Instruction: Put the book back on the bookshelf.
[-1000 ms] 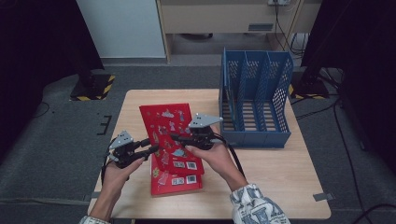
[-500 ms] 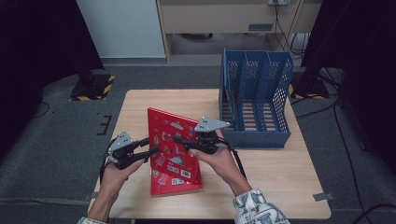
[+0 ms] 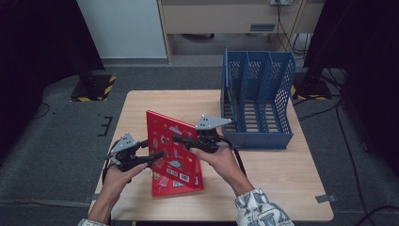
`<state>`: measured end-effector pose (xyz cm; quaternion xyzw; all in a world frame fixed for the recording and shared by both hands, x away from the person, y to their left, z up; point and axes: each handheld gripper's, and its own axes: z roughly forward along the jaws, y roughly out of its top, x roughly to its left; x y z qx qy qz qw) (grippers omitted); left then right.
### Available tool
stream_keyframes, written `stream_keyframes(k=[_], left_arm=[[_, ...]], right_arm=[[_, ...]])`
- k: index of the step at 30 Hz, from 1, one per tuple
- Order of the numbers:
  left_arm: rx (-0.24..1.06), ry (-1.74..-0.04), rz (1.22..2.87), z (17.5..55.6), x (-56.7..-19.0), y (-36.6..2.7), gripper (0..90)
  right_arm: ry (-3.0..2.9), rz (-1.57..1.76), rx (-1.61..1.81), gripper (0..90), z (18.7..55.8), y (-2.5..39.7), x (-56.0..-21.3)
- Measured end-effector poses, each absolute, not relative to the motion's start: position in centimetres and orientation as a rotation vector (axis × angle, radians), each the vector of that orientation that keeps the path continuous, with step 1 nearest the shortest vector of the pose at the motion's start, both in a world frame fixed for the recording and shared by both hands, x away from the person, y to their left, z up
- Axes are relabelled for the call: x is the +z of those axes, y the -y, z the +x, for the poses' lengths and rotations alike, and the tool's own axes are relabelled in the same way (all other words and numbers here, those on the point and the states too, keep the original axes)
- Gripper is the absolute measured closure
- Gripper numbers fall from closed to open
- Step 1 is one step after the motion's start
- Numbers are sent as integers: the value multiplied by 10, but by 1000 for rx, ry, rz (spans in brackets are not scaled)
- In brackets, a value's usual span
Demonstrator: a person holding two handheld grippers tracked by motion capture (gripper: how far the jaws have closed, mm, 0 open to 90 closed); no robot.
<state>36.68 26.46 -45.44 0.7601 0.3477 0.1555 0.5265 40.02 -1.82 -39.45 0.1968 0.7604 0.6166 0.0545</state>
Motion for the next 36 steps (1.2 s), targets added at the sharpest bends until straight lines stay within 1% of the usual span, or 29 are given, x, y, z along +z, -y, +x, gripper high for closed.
stream_keyframes(k=[2, 5, 8, 12, 17, 20, 24, 29, 31, 34, 36], left_arm=[[379, -843, 1825, 370, -457, -265, 218], [361, -846, 1805, 376, -461, -266, 206], [350, -843, 1797, 378, -462, -267, 232], [358, -849, 1795, 377, -461, -265, 254], [370, -873, 1791, 372, -460, -266, 286], [385, -880, 1800, 367, -459, -266, 301], [405, -884, 1816, 362, -459, -264, 307], [427, -893, 1824, 357, -458, -262, 323], [428, -894, 1826, 357, -458, -261, 325], [425, -896, 1823, 357, -458, -260, 329], [421, -900, 1821, 357, -458, -260, 329]], right_arm=[[-2321, 571, 1867, 785, 402, 15, -390], [-2325, 497, 1824, 795, 404, 10, -383], [-2343, 496, 1825, 793, 407, 10, -382], [-2306, 513, 1832, 756, 407, 14, -384], [-2261, 533, 1864, 637, 400, 13, -381], [-2242, 538, 1864, 598, 398, 12, -380], [-2236, 568, 1847, 494, 397, 12, -379], [-2241, 576, 1872, 433, 399, 13, -379], [-2237, 573, 1900, 443, 400, 14, -378], [-2238, 551, 1921, 543, 399, 15, -377], [-2249, 534, 1919, 589, 398, 14, -377]])
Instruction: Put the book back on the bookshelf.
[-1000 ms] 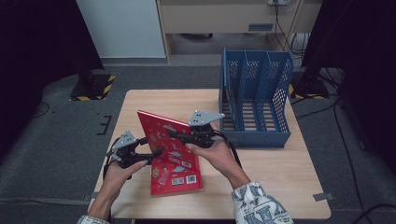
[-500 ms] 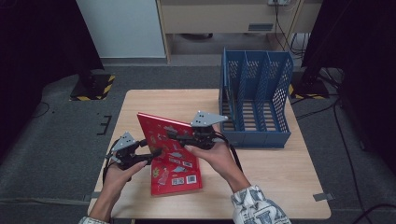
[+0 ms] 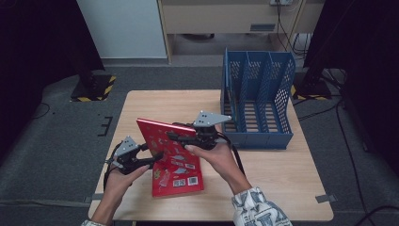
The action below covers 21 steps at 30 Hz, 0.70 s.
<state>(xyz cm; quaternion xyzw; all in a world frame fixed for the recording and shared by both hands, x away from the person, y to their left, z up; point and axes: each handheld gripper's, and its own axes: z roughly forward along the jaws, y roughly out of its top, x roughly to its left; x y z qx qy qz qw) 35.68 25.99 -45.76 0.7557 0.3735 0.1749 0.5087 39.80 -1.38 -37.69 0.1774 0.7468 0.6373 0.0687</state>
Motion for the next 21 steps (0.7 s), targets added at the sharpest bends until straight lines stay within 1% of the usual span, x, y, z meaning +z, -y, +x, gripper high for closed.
stream_keyframes(k=[4, 5, 7, 10, 14, 21], left_arm=[[414, -899, 1814, 357, -458, -261, 328], [412, -898, 1814, 357, -458, -261, 327], [404, -897, 1806, 358, -459, -262, 324], [385, -900, 1808, 359, -461, -264, 309], [396, -938, 1838, 361, -466, -270, 219], [457, -1007, 1903, 366, -478, -283, 133]], right_arm=[[-2263, 506, 1926, 671, 397, 13, -378], [-2270, 500, 1933, 713, 397, 13, -377], [-2279, 482, 1940, 754, 396, 13, -377], [-2287, 463, 1949, 768, 394, 13, -378], [-2279, 454, 1931, 778, 394, 14, -377], [-2255, 490, 1904, 794, 395, 16, -376]])
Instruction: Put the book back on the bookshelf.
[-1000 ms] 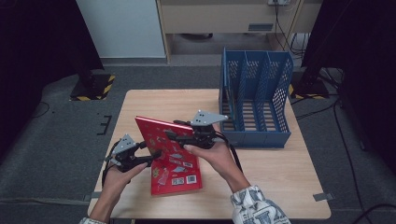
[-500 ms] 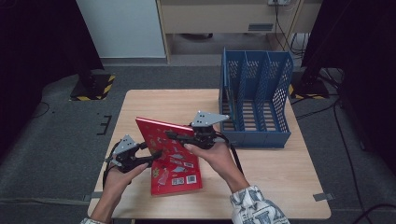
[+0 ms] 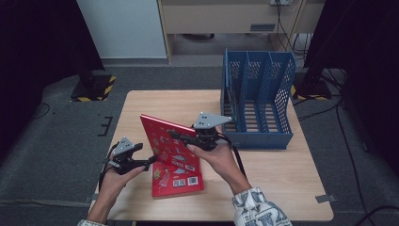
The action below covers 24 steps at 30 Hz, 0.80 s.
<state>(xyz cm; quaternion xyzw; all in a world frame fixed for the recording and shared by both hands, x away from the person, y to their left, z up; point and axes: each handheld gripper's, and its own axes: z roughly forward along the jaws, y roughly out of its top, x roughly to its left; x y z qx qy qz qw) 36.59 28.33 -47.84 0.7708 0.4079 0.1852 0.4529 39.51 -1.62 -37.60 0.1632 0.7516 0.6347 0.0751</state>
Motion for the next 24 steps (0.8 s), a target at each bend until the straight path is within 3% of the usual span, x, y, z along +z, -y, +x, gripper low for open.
stream_keyframes(k=[11, 24], left_arm=[[442, -1155, 1984, 375, -502, -303, 33], [463, -1208, 2004, 376, -507, -309, 34]], right_arm=[[-2195, 576, 1893, 797, 396, 26, -376], [-2134, 667, 1847, 798, 395, 47, -372]])
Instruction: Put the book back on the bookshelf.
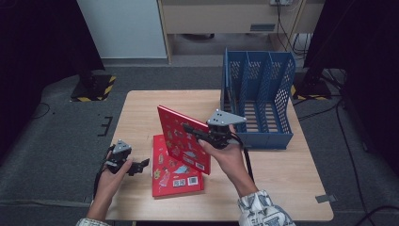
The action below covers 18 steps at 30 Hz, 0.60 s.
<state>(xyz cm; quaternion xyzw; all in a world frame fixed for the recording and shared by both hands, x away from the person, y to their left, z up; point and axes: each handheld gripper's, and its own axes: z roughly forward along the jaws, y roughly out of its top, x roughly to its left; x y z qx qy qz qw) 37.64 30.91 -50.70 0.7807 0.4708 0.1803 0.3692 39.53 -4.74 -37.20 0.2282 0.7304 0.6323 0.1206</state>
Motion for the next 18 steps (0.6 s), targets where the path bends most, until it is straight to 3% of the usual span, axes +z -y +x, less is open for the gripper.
stream_keyframes(k=[18], left_arm=[[505, -1257, 2008, 378, -511, -320, 37]], right_arm=[[-2084, 739, 1808, 798, 386, 72, -364]])
